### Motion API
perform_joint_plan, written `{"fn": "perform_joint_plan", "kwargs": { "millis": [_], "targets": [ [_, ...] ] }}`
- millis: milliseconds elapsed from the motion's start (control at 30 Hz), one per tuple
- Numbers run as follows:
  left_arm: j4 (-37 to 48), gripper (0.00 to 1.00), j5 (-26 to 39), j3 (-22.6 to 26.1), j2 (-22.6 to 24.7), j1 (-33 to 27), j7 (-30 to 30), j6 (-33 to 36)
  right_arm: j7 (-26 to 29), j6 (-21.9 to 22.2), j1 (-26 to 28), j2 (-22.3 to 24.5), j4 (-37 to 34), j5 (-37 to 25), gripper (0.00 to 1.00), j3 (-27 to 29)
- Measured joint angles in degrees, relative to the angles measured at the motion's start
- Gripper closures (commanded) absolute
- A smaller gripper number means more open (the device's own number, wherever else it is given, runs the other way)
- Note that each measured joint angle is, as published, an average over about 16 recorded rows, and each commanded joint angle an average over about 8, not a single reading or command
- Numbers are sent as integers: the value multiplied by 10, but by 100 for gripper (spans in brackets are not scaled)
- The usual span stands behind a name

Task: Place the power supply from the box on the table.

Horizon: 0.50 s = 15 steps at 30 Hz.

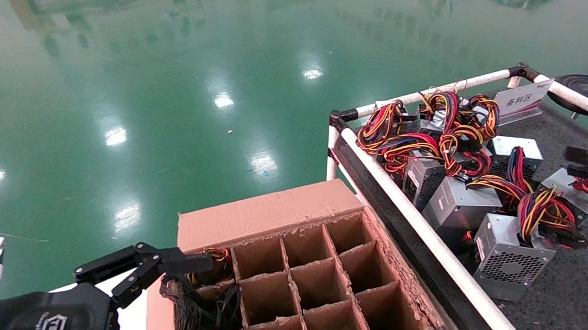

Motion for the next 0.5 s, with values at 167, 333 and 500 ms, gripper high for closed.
{"fn": "perform_joint_plan", "kwargs": {
  "millis": [167, 333, 500],
  "targets": [
    [0, 0, 0, 0, 0, 0, 0, 0, -3, -13, -14, -10, 35, 17, 0, -1],
    [0, 0, 0, 0, 0, 0, 0, 0, -6, -27, -27, -21, 71, 33, 0, -3],
    [0, 0, 0, 0, 0, 0, 0, 0, -10, -40, -41, -31, 106, 49, 0, -4]
  ]
}}
